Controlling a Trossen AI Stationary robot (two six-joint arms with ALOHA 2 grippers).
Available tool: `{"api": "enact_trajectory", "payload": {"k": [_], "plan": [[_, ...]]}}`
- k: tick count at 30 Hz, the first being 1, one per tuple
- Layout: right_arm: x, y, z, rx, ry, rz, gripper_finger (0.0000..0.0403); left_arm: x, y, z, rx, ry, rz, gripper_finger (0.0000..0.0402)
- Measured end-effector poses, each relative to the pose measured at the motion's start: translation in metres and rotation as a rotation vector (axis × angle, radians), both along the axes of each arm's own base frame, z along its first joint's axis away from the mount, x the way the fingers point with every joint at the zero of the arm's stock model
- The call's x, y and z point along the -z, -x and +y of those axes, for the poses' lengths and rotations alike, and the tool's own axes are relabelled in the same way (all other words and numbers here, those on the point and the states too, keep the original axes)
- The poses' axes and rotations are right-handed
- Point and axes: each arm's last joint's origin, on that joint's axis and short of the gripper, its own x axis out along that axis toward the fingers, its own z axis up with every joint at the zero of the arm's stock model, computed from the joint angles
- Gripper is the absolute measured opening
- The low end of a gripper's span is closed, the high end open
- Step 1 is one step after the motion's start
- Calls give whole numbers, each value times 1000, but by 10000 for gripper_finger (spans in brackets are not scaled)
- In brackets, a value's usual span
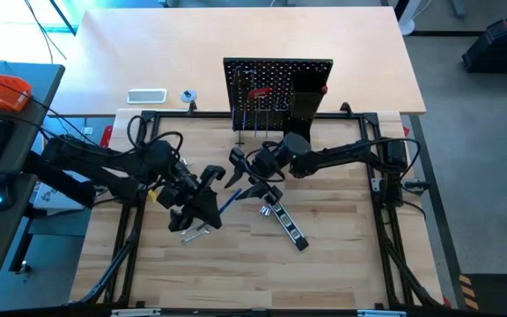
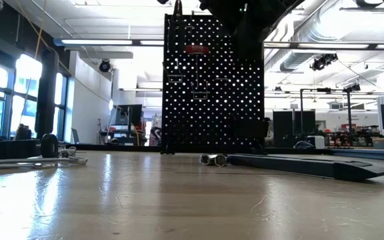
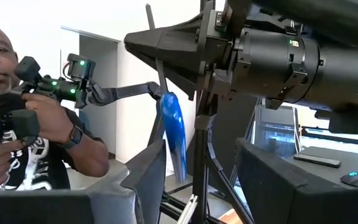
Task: Hang tools onto peg board
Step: Put the pick tool into the top black bin on the peg board
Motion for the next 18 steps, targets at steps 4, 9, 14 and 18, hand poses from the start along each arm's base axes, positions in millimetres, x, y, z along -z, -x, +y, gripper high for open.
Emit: {"api": "enact_trajectory", "payload": {"k": [4, 9, 14, 18], "plan": [[0, 0, 1, 3, 4, -6, 168, 0, -1, 2, -10, 12, 10, 0], [0, 0, 4, 14, 9, -19, 142, 0, -1, 4, -16, 22, 22, 0], [0, -1, 4, 13, 4, -14, 138, 0, -1, 5, -15, 39, 42, 0], [1, -1, 4, 11, 0, 1, 138, 0, -2, 7, -25, 81, 83, 0]]}}
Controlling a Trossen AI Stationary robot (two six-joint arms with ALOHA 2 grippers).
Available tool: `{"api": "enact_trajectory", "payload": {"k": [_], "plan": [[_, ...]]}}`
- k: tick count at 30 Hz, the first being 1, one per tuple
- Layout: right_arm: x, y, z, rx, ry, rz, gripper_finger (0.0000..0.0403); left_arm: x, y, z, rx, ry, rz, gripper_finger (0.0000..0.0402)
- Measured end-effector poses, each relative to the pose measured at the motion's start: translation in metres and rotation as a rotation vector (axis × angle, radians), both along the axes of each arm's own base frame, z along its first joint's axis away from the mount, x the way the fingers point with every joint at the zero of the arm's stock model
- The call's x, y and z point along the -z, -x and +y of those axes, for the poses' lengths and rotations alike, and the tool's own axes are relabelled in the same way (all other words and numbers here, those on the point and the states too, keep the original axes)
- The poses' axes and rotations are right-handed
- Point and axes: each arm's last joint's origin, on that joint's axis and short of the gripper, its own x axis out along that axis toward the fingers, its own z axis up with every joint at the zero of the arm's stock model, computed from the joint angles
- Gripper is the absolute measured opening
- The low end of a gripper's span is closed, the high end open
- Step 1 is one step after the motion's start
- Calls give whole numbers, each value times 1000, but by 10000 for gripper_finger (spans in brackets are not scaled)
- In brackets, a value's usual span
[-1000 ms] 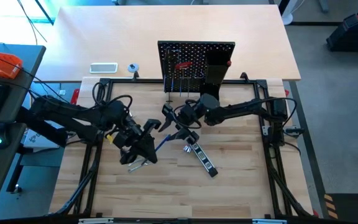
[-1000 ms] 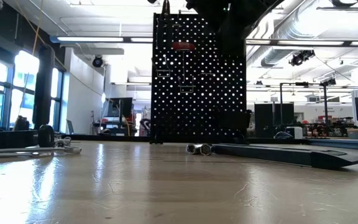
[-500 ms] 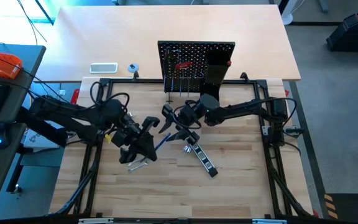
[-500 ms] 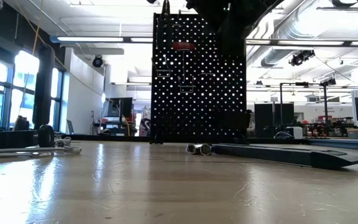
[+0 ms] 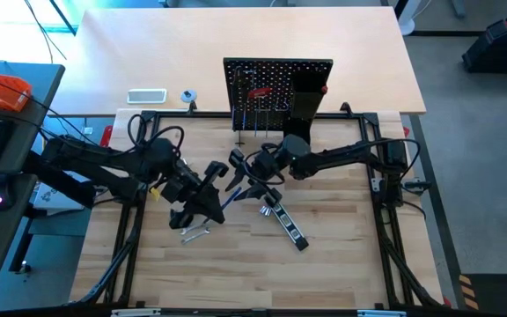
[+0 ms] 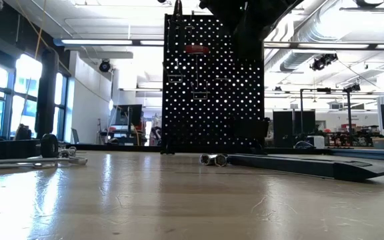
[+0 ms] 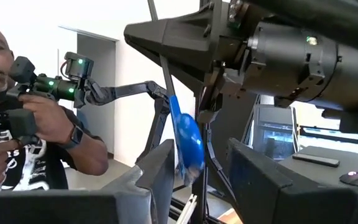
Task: Hang tools onto peg board
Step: Put the pick tool into the top black bin on the peg board
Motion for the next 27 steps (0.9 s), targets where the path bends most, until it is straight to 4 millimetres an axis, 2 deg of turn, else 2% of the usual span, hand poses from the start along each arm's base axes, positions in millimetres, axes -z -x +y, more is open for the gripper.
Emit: {"api": "enact_trajectory", "payload": {"k": [9, 18, 23, 27], "plan": [[0, 0, 0, 12, 14, -13, 124, 3, -4, 3, -12, 44, 52, 0], [1, 0, 8, -28, 95, -67, 16, 3, -6, 8, -43, 67, 66, 0], [1, 1, 10, -45, 89, -57, 17, 3, -6, 9, -51, 67, 69, 8], [1, 1, 11, -68, 89, -46, 11, 4, -5, 9, -41, 54, 77, 34]]}}
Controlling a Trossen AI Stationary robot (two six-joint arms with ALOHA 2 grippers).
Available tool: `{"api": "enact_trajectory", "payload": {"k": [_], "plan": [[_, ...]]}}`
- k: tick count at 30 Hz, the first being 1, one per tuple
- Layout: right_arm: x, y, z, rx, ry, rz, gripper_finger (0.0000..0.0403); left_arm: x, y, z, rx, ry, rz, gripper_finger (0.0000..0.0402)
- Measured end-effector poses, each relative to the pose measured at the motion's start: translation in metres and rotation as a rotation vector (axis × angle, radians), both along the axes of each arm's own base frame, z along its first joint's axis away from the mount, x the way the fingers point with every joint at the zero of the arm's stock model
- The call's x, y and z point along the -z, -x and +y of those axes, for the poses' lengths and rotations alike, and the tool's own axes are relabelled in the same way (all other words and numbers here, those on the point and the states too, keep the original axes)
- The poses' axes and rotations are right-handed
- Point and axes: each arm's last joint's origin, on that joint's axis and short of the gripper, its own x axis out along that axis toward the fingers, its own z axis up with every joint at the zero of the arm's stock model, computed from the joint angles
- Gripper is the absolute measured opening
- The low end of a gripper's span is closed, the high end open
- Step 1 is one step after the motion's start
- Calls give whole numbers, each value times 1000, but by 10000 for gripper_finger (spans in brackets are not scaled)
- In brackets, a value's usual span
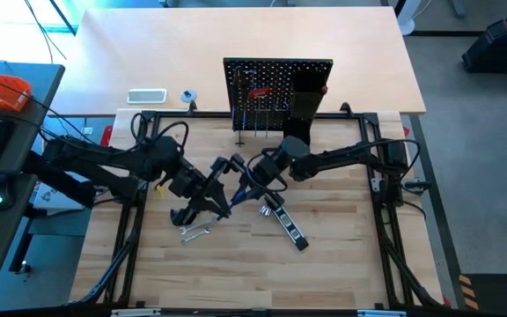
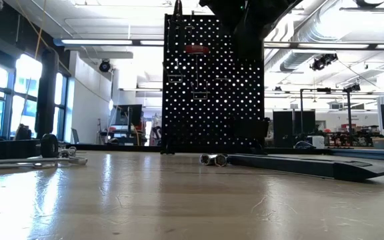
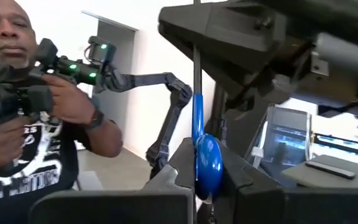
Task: Hang tools onto peg board
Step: Put the pick tool into the top black bin on the peg board
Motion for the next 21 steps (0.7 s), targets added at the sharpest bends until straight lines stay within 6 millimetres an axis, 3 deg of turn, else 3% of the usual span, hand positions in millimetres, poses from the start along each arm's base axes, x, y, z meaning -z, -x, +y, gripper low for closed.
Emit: {"api": "enact_trajectory", "payload": {"k": [8, 13, 21], "plan": [[-3, 3, 1, -49, 16, 69, 11, -9, 22, 3, 0, 2, 52, 127], [-8, 9, 1, -16, 74, 171, 10, -20, 46, 6, -13, 38, 85, 176], [-43, 53, -1, 213, 254, 311, 10, -36, 83, 15, -174, 139, 109, 197]]}}
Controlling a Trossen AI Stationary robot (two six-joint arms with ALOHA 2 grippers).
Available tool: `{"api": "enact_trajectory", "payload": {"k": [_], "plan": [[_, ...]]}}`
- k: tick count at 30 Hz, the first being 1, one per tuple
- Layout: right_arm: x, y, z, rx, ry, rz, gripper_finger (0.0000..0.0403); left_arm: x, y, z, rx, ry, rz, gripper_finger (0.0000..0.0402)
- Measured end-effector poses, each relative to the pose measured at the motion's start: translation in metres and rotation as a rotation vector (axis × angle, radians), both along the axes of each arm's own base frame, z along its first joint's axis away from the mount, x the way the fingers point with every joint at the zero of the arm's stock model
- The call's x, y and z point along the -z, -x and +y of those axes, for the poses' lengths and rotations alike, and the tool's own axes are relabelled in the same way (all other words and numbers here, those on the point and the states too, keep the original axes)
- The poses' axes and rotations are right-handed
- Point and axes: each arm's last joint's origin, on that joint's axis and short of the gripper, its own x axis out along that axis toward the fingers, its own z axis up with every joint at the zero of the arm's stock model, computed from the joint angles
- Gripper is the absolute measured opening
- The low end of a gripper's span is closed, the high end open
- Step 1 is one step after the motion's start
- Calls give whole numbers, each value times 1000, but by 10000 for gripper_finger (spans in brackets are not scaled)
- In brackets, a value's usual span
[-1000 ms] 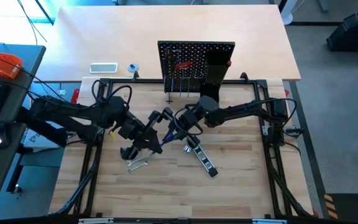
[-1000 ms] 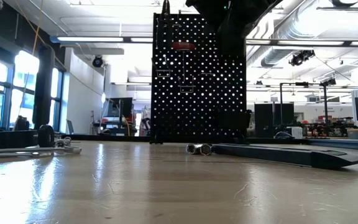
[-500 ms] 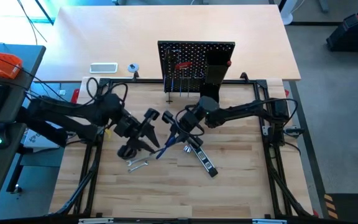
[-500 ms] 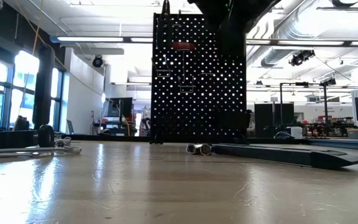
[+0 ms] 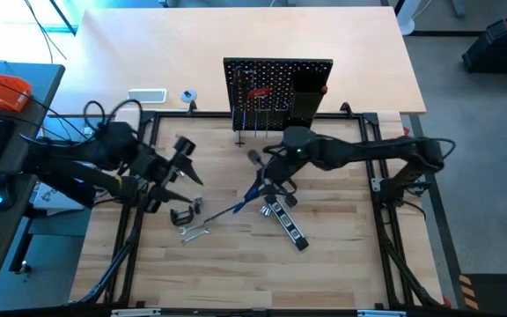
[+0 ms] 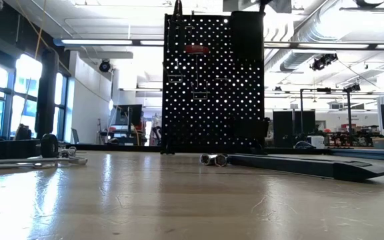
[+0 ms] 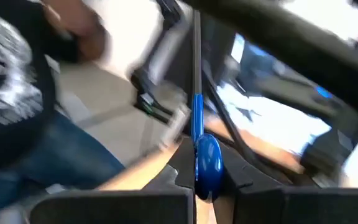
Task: Hang tools onto peg board
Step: Put the pick tool into the top black bin on the peg board
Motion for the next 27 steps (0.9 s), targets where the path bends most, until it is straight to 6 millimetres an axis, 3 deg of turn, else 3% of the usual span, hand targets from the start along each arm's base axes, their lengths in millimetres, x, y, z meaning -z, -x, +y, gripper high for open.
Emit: {"api": "enact_trajectory", "payload": {"k": [5, 9, 19, 27], "plan": [[-16, 28, 2, 185, 138, 88, 10, 0, -1, 5, -91, 98, 51, 197], [-23, 38, 6, 313, 254, 239, 10, 7, -14, 12, -123, 157, 116, 197], [-44, 31, 32, 453, 521, 444, 10, 40, -60, 26, -197, 231, 308, 197], [-49, 15, 58, 506, 708, 548, 10, 60, -70, 20, -234, 201, 448, 197]]}}
